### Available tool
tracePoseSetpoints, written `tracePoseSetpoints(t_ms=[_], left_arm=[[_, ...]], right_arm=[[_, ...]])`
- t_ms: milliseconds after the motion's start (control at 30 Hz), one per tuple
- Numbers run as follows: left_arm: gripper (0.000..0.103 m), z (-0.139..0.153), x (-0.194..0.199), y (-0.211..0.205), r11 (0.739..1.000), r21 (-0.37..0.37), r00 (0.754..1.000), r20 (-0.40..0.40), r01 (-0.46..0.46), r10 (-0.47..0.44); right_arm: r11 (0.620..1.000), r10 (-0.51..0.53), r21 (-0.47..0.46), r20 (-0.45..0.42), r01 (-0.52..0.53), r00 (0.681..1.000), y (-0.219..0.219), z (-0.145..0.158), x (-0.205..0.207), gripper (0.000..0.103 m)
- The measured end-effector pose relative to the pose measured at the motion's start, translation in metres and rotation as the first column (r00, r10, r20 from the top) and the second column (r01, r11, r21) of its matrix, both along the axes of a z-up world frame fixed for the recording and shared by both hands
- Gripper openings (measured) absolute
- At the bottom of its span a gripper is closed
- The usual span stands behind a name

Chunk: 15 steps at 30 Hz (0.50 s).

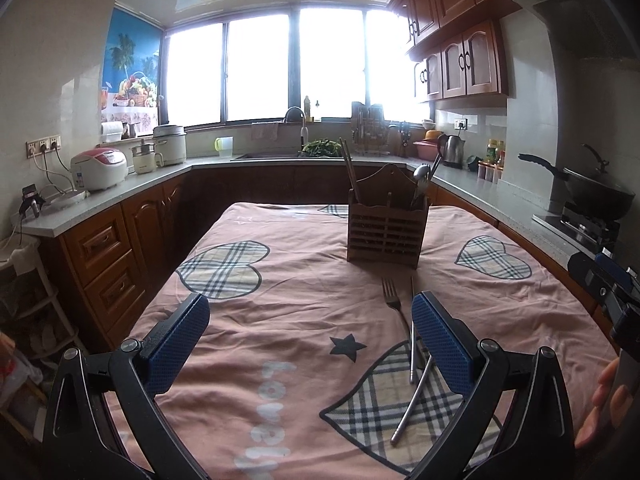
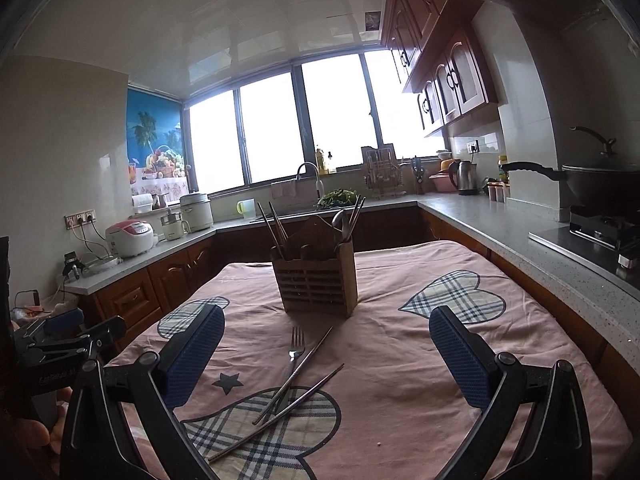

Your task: Organize utensils

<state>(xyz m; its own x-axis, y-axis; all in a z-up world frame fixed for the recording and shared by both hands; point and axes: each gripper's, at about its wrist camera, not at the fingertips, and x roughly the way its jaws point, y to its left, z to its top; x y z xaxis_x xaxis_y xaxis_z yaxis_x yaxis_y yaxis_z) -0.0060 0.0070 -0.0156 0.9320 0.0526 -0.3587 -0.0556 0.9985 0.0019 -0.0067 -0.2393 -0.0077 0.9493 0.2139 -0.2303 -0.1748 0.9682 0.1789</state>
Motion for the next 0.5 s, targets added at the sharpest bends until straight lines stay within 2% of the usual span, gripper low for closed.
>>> tracePoseSetpoints(t_ms=[200,500], left_arm=[[0.103,-0.006,-0.002,-0.001,1.000,0.011,1.000,0.000,-0.004,0.004],[0.103,-0.006,-0.006,0.001,1.000,0.015,1.000,-0.004,-0.012,0.012]], right_arm=[[0.999,0.033,-0.037,-0.016,-0.033,0.999,0.013,-0.009,0.000,0.103],[0.998,0.044,-0.036,-0.023,-0.045,0.999,0.015,-0.011,-0.002,0.103]])
